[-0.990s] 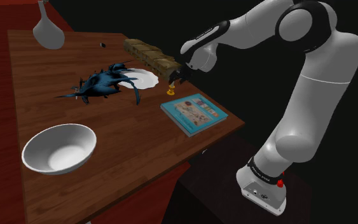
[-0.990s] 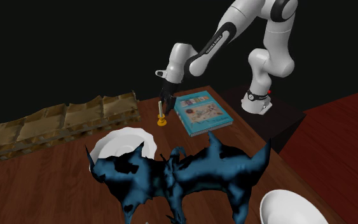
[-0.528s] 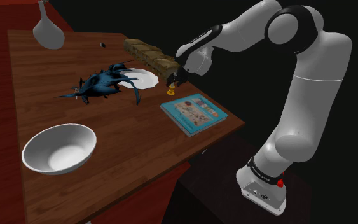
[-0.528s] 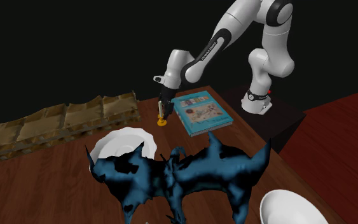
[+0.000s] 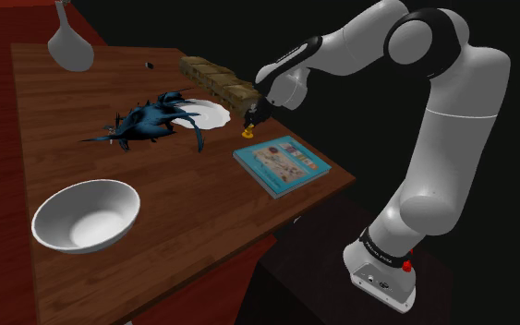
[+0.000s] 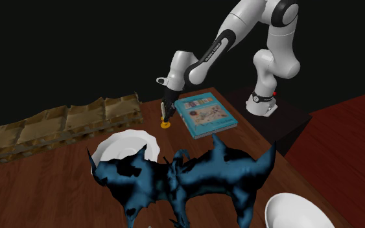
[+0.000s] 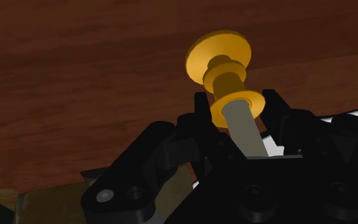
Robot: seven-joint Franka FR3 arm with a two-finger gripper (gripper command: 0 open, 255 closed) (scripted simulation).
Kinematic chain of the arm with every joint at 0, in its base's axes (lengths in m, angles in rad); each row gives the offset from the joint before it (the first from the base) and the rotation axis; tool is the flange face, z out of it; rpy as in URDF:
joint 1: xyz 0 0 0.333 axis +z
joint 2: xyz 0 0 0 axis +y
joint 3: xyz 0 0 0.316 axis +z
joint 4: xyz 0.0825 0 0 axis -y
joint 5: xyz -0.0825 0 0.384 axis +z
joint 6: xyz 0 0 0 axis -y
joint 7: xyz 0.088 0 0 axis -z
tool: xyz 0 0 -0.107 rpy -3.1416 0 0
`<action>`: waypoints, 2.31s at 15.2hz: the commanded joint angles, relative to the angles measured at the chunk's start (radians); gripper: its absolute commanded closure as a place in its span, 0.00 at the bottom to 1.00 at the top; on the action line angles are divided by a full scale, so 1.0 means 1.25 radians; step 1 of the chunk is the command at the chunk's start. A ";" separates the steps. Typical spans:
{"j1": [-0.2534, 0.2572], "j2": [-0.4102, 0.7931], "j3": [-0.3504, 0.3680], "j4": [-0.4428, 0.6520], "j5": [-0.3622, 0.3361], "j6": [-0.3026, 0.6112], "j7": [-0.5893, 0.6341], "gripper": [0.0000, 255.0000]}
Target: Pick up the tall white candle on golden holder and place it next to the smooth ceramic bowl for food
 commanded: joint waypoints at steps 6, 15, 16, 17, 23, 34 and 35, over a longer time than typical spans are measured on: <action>0.000 0.000 -0.001 0.000 0.000 0.000 0.001 1.00; 0.029 -0.062 -0.043 0.001 -0.087 -0.057 0.080 1.00; 0.032 -0.070 -0.047 0.002 -0.098 -0.065 0.090 1.00; 0.034 -0.077 -0.052 0.004 -0.108 -0.072 0.099 1.00; 0.047 -0.118 -0.072 0.016 -0.166 -0.119 0.152 1.00; 0.057 -0.181 -0.092 0.058 -0.253 -0.213 0.231 1.00; 0.057 -0.186 -0.093 0.064 -0.260 -0.222 0.237 1.00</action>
